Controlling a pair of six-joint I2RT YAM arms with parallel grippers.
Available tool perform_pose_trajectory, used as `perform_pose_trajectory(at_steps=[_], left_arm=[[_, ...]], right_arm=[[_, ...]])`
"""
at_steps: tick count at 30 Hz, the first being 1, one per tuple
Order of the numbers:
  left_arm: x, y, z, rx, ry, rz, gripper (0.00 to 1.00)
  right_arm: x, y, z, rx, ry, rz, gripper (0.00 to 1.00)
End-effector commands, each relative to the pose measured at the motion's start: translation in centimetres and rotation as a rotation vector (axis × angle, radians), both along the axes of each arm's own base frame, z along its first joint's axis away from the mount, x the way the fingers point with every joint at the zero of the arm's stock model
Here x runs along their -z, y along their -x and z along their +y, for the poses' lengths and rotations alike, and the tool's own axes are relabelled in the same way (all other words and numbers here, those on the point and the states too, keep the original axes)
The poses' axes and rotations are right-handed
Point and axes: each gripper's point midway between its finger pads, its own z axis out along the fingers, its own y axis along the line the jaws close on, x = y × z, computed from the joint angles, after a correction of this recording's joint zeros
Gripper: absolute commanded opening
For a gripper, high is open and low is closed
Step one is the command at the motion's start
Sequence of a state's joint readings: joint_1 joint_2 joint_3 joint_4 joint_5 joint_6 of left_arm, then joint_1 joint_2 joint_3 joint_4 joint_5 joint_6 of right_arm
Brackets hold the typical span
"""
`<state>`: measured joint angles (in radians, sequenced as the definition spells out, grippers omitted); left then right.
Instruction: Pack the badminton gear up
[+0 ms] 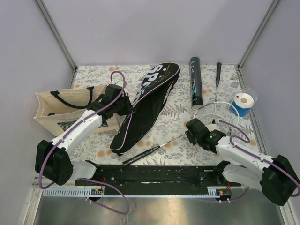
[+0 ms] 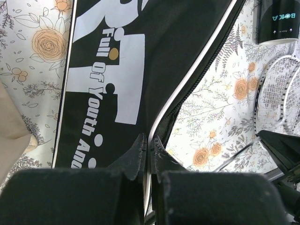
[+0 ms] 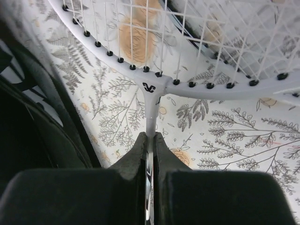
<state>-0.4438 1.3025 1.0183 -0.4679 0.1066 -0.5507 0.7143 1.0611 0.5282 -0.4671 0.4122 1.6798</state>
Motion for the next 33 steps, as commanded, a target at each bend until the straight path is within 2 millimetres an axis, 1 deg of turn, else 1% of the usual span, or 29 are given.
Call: perform_pose_trajectory(at_steps=[1,2,3,5,6,7,9,12,16,20,21,23,25,27,31,33], left_arm=[[-1.8,-1.1,-1.0,0.013,0.06,-0.059,0.0],[-1.8,-1.1,-1.1,0.017,0.065,-0.058,0.0],[-1.8,-1.1,-1.2,0.022,0.069,-0.058,0.0],[-2.2,-1.1,-1.4,0.031,0.08,-0.065,0.0],[-2.3,-1.1,-1.4,0.031,0.081,-0.067,0.0],[-2.3,-1.2,-1.4,0.032,0.08,-0.068,0.0],[-2.4,-1.3,-1.4,0.029,0.081,-0.076,0.0],[-2.3,-1.3,-1.7,0.031,0.092,-0.07,0.0],[-2.4,-1.6,-2.0,0.032,0.108,-0.067,0.0],[-2.3,-1.7,-2.2,0.027,0.116,-0.063,0.0],[-2.2,-1.8,-2.2,0.023,0.118,-0.062,0.0],[-2.2,-1.7,-2.5,0.04,0.127,-0.061,0.0],[-2.2,-1.7,-2.6,0.045,0.129,-0.055,0.0],[-2.2,-1.7,-2.7,0.049,0.129,-0.059,0.0],[-2.4,-1.8,-2.4,0.044,0.121,-0.076,0.0],[-2.3,-1.8,-2.4,0.043,0.117,-0.073,0.0]], right_arm=[[-4.5,-1.6,-2.2,-0.112,0.228,-0.175,0.0],[-5.9,-2.2,-2.1,-0.17,0.271,-0.236,0.0],[-6.8,-2.4,-2.3,-0.216,0.328,-0.266,0.0],[-8.5,-2.4,-3.3,-0.247,0.41,-0.287,0.0],[-9.4,-2.5,-3.4,-0.287,0.448,-0.304,0.0],[-10.9,-2.7,-3.5,-0.314,0.477,-0.333,0.0],[-12.5,-2.6,-3.7,-0.34,0.504,-0.357,0.0],[-13.9,-2.7,-3.0,-0.419,0.524,-0.377,0.0],[-15.6,-2.4,-0.4,-0.578,0.482,-0.389,0.0],[-17.4,-1.7,2.5,-0.718,0.395,-0.405,0.0],[-17.6,-1.5,3.3,-0.758,0.365,-0.409,0.0],[-17.7,-1.4,4.2,-0.807,0.325,-0.39,0.0],[-17.8,-1.6,4.4,-0.835,0.313,-0.376,0.0],[-18.3,-2.3,4.0,-0.834,0.312,-0.37,0.0],[-20.4,-3.6,2.9,-0.817,0.289,-0.409,0.0],[-21.5,-3.9,2.6,-0.827,0.259,-0.432,0.0]])
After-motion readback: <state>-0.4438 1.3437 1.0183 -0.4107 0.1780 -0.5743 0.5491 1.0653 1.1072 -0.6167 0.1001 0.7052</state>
